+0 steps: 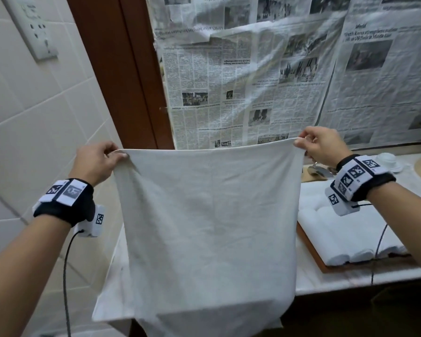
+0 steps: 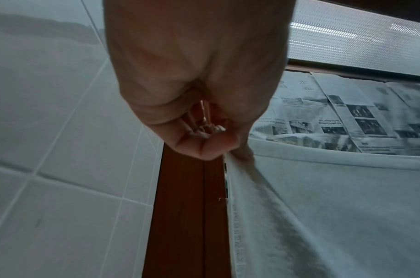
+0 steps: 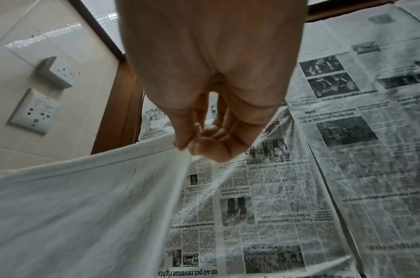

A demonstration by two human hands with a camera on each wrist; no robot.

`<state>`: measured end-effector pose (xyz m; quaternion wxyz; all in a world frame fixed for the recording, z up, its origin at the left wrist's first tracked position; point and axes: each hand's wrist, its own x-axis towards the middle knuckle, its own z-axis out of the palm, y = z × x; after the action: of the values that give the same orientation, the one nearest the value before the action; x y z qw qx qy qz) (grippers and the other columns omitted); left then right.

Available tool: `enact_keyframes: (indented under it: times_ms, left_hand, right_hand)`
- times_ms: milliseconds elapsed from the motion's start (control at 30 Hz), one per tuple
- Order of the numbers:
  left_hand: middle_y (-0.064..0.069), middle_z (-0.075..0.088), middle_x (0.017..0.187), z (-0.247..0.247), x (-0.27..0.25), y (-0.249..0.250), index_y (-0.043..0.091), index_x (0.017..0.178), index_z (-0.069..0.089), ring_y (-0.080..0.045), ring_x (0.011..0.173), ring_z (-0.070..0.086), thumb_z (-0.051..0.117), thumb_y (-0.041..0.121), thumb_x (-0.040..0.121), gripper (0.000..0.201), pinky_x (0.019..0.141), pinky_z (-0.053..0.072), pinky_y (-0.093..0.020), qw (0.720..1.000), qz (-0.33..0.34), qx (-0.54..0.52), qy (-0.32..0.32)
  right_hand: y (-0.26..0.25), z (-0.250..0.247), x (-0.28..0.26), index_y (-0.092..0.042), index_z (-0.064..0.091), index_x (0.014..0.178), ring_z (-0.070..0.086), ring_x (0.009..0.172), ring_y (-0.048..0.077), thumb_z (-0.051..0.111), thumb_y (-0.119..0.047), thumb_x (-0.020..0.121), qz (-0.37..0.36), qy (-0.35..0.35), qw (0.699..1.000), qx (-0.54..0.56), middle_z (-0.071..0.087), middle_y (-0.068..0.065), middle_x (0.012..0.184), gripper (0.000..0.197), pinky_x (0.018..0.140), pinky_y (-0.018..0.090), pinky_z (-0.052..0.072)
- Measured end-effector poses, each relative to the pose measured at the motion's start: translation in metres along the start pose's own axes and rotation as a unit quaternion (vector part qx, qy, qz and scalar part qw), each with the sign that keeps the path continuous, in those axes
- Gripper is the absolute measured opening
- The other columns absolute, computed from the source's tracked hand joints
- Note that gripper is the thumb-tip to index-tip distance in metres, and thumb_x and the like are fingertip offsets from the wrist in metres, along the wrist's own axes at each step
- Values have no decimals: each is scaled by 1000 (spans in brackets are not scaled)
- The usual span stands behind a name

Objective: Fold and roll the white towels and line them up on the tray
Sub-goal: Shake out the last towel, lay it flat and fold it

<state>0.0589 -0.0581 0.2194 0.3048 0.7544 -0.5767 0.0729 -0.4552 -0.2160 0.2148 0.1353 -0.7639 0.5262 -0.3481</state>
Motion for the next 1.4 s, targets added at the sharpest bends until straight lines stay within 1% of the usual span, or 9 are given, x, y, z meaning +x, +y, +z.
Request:
enact_keyframes:
  times_ms: [200,400,500,600,800,1000,1167,1300,1400]
  left_hand:
    - [-23,61,94,14,34,5,15,104,69,-40,91,60,56,28,96,20,89,47,-42,994,3,-24,105]
    - [-13,69,85,85,60,-18,29,94,58,-28,63,71,49,29,99,10,72,61,-43,981,-144,-128,-14]
    - [-23,64,88,140,74,-34,28,84,57,-32,59,69,47,22,99,19,58,61,-44,943,-229,-237,-39]
    - [-18,55,70,201,86,-55,22,77,49,-24,48,51,41,2,94,27,40,44,-24,905,-311,-288,-36]
    - [-20,60,70,322,107,-117,18,72,50,-23,46,53,56,7,88,21,42,42,-23,875,-388,-273,-92]
    - [-12,73,75,386,121,-137,15,74,63,-25,63,66,62,23,77,8,69,60,-40,881,-410,-213,-103]
    - [-14,67,88,399,133,-134,14,112,60,-30,87,63,57,23,87,28,79,43,-6,905,-362,-124,-186]
    - [-17,59,133,399,137,-125,15,152,28,-38,128,49,65,31,91,73,103,39,-38,908,-319,-5,-273]
    - [-22,41,149,399,123,-107,10,154,26,-39,136,40,65,24,91,75,111,33,-44,933,-230,29,-276]
  right_hand:
    - [-21,19,28,-13,55,101,66,47,21,52,-28,101,89,73,990,83,65,17,66,14,46,34,57]
    - [5,92,47,-14,44,105,70,79,41,45,-17,103,180,33,952,245,68,26,95,4,67,56,59]
    - [43,139,61,-19,47,100,70,84,30,46,-19,103,210,1,943,257,70,15,102,4,71,46,59]
    - [80,193,80,-25,47,95,69,87,27,50,-18,101,255,-32,926,276,69,15,108,10,73,41,57]
    - [162,296,115,-29,54,94,70,97,36,60,-22,94,309,-88,909,266,72,13,98,9,85,49,57]
    - [213,355,143,-39,55,88,70,91,33,60,-35,90,311,-99,921,211,74,5,90,7,85,52,56]
    - [210,371,166,-36,57,106,66,98,25,62,-37,91,318,-107,926,171,71,-4,102,16,93,45,53]
    - [198,363,163,-26,38,144,58,106,14,61,-24,96,295,-150,925,188,64,-5,114,53,94,30,45]
    - [184,344,148,-17,43,139,60,103,17,59,-17,95,272,-97,941,176,64,0,111,47,88,24,41]
